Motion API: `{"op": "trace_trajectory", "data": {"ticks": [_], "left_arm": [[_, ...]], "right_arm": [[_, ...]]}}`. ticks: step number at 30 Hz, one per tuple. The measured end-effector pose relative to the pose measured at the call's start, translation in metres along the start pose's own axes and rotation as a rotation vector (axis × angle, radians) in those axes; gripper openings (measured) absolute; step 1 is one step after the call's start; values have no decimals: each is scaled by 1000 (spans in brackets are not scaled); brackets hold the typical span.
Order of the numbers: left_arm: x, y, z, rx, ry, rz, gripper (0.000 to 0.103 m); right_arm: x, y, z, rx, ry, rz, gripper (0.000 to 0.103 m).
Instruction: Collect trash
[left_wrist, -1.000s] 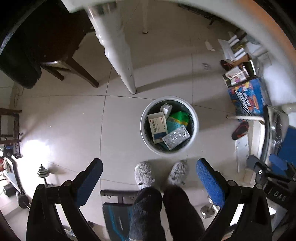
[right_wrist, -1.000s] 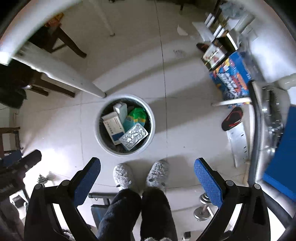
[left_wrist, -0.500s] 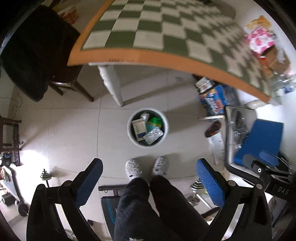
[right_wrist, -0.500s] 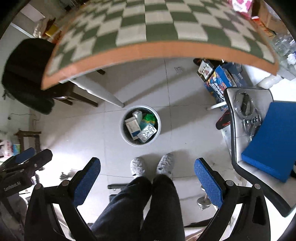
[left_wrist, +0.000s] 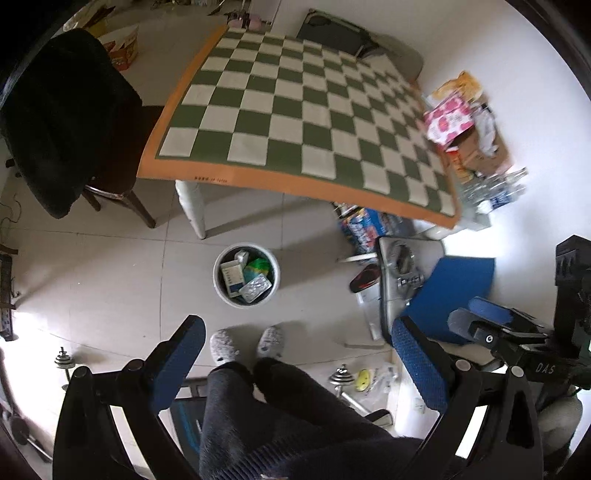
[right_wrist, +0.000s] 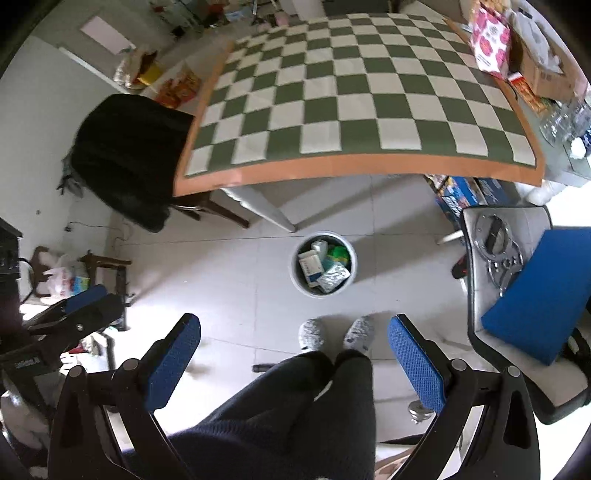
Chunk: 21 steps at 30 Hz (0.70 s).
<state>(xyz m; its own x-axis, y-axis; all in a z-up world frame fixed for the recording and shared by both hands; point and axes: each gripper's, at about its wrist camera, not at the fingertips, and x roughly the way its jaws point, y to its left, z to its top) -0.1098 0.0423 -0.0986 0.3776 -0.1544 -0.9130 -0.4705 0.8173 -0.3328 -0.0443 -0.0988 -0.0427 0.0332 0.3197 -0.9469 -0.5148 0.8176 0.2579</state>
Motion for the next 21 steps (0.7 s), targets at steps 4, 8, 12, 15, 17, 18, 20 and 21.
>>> {"op": "trace_trajectory", "data": {"ticks": [4,8,12,15,17,18,20,21], "left_arm": [[-20,-7,-3,11,-26,-14,103],[-33,-11,-8,20,-39,-29,103],[-43,-12,-12,10,-44,-54,103],[-48,-15,-14,14,-54,-56,103],[-50,-15,-16,13,-56,-58,103],[-50,-16,-17,13,-56,-60,103],[-52,-16,-19,17,-57,-63,103],[-53,-17,-20,18,-58,-63,103]], "right_arm": [[-25,13,-3,-22,-15,29,103],[-42,19,-7,-37,-24,40,103],[-54,21,-13,-39,-27,54,103],[-59,21,-15,-38,-29,62,103],[-62,21,-17,-39,-29,66,103],[-62,21,-17,-40,-28,67,103],[-64,21,-18,-42,-27,67,103],[-64,21,-19,-42,-26,67,103]]}}
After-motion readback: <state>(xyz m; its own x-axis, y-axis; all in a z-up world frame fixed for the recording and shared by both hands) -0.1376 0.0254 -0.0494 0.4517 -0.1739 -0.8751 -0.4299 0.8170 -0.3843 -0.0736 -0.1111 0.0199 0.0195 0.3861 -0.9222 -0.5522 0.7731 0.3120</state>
